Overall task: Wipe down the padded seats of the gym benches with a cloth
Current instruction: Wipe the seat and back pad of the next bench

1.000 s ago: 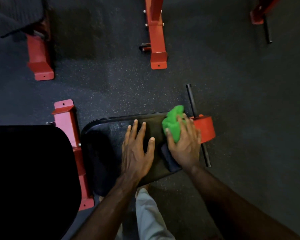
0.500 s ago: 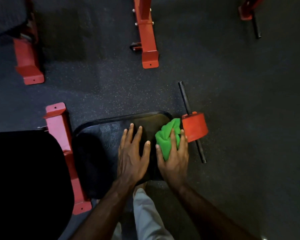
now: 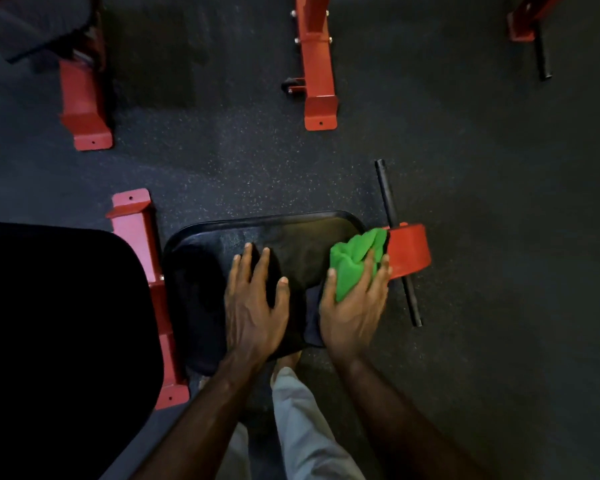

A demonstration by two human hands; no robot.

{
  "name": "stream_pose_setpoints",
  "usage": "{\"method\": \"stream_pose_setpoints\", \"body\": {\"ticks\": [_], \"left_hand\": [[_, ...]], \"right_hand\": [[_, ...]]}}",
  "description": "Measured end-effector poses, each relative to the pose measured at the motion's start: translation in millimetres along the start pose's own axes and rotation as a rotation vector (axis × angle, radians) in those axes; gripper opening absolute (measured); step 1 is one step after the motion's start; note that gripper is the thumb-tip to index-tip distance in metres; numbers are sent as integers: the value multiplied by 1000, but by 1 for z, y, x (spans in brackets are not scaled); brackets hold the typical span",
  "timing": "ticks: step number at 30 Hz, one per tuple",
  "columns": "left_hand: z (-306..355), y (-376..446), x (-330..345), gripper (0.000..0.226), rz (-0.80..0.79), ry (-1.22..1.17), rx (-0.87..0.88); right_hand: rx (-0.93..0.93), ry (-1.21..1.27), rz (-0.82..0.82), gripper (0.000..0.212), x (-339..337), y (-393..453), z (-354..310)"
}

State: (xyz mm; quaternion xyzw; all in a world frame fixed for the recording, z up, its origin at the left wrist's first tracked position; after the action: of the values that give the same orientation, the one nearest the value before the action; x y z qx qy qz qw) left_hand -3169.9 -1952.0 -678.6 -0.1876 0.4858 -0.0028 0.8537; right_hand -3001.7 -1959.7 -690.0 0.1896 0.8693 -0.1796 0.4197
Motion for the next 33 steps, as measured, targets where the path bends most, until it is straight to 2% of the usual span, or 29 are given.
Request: {"method": "stream_pose_setpoints", "body": {"ticks": [1,3,4,5,6,8,9,10,13,14,15,18,19,20,22,23,24,25,27,28,29,31,32,33], "left_hand": [[-8,-2,-3,63,41,-9,-22],[-21,-7,-5,63,107,-21,-48],[-26,-10,-6,63,132,-24,-64],[-32,-15,-8,63,156,-29,-93],[-36,-19,-10,63,171,-33,-120],[-47,-32,-11,63,182,-39,-178],[-52,-37,-10,64,189,-45,-201],[-57,-42,-9,65,204,-48,-220],[-66,-60,-8,66,254,-46,-257],[-66,-64,-7,66,264,-43,-263],[-65,-64,-7,66,270,-51,-270],[-71,-73,-6,69,285,-126,-329],[-73,-74,-5,70,303,-147,-338],[-77,-74,-3,70,323,-154,-343],[-85,-81,6,69,357,-149,-335],[-88,-89,12,68,370,-146,-330],[-89,-93,16,67,384,-155,-330],[-90,-97,20,68,395,-174,-341],[-89,-103,25,67,432,-228,-389],[-87,-105,26,66,460,-254,-407],[-85,-107,27,65,501,-282,-430],[-80,-104,28,64,533,-339,-462],[-78,-105,29,64,554,-358,-485],[-75,-105,32,65,578,-388,-503]], "right_hand": [[-140,-34,-90,74,7,-14,-6],[-610,-181,-443,78,12,-37,-2],[-778,-254,-536,79,7,-32,4],[-814,-291,-536,78,2,-24,10],[-739,-298,-455,77,-1,-13,15],[-362,-179,-239,76,-6,-10,15],[-275,-140,-183,76,-4,-19,11],[-323,-147,-211,77,2,-31,2],[-897,-326,-620,79,14,-58,-2],[-985,-361,-641,79,12,-48,-1],[-959,-372,-583,78,12,-35,-1],[-492,-240,-331,78,17,-29,-8],[-479,-221,-317,78,22,-39,-16],[-575,-231,-368,79,29,-50,-22],[-956,-300,-559,80,39,-66,-25],[-1083,-338,-599,80,38,-61,-23],[-1084,-348,-554,79,37,-49,-24],[-974,-321,-457,77,37,-37,-24],[-583,-174,-299,76,37,-26,-24],[-568,-148,-308,76,39,-34,-26],[-717,-163,-393,78,43,-46,-31],[-1165,-255,-626,80,45,-62,-30],[-1326,-282,-673,79,42,-59,-29],[-1364,-283,-643,78,40,-48,-29]]}}
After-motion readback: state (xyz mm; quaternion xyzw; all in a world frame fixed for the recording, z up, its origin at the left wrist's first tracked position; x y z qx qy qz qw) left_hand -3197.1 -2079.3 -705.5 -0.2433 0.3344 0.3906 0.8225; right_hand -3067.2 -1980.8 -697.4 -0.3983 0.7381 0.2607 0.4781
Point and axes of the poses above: each hand's wrist, its own y-axis towards the middle knuckle, its own x-axis out of the palm, z = x × y, the point moved 3 cm from there along y, towards the middle knuckle, and after that the axes turned 10 degrees about y, right-handed, at the moved point
